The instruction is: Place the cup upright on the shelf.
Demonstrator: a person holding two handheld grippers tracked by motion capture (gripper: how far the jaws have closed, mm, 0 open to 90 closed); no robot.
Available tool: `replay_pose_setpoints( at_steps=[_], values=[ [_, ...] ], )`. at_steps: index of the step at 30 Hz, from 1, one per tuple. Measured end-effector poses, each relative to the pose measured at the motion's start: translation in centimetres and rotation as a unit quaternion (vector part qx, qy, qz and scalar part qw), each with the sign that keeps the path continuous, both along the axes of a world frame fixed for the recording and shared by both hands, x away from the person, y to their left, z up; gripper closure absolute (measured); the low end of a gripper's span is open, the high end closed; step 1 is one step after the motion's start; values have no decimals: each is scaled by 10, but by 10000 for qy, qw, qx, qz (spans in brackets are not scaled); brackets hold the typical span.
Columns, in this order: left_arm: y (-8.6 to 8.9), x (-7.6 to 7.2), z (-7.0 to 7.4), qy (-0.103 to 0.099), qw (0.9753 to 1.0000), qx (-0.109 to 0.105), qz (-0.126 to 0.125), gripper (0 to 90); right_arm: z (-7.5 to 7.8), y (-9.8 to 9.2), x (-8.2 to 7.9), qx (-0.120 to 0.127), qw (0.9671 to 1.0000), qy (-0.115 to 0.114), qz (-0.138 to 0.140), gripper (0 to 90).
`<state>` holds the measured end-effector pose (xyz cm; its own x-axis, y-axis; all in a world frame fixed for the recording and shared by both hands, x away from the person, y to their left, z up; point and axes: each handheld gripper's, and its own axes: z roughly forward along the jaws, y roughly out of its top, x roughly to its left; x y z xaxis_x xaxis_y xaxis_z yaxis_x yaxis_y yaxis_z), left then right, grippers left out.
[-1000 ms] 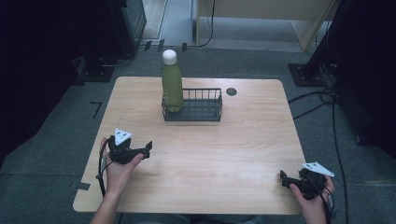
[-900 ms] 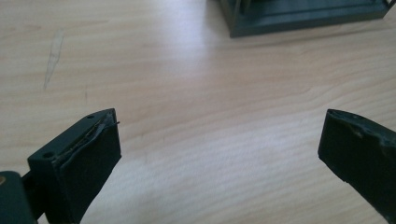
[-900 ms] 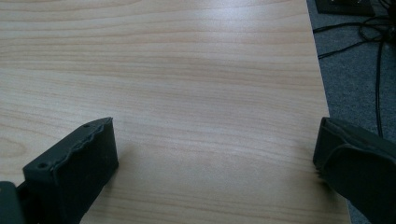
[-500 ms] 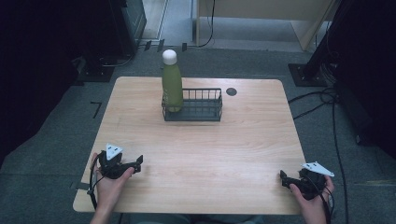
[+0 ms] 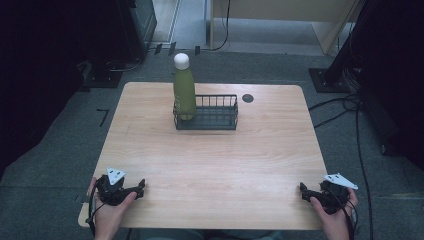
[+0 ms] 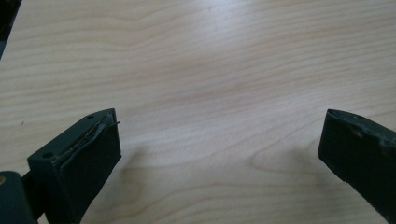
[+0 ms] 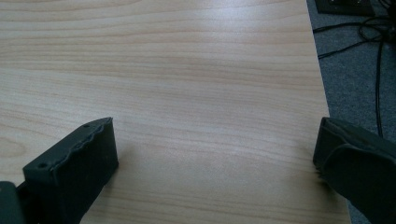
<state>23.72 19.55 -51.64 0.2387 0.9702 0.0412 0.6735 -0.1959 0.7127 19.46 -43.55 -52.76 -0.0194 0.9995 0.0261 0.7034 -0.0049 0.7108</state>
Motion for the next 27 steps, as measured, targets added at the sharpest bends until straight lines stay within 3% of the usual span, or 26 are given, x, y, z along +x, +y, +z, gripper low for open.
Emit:
replay_pose_setpoints(
  at_steps=[7,10,17,20,24,27],
  values=[
    [1,-2,-2,129,9999,38,54,0,0,0,0,-9,10000,-6,5,0],
    [3,1,-3,214,9997,-100,75,0,0,0,0,-9,10000,-7,5,0],
    [3,2,-3,221,9997,-97,71,0,0,0,0,-9,10000,-7,5,0],
    [0,3,-3,217,9995,-100,201,0,0,0,0,-9,10000,-8,5,0],
    [-9,1,-3,231,9997,-79,36,0,0,0,0,-9,10000,-8,5,0],
    [-14,1,-3,230,9997,-87,66,0,0,0,0,-9,10000,-7,5,0]
  ],
)
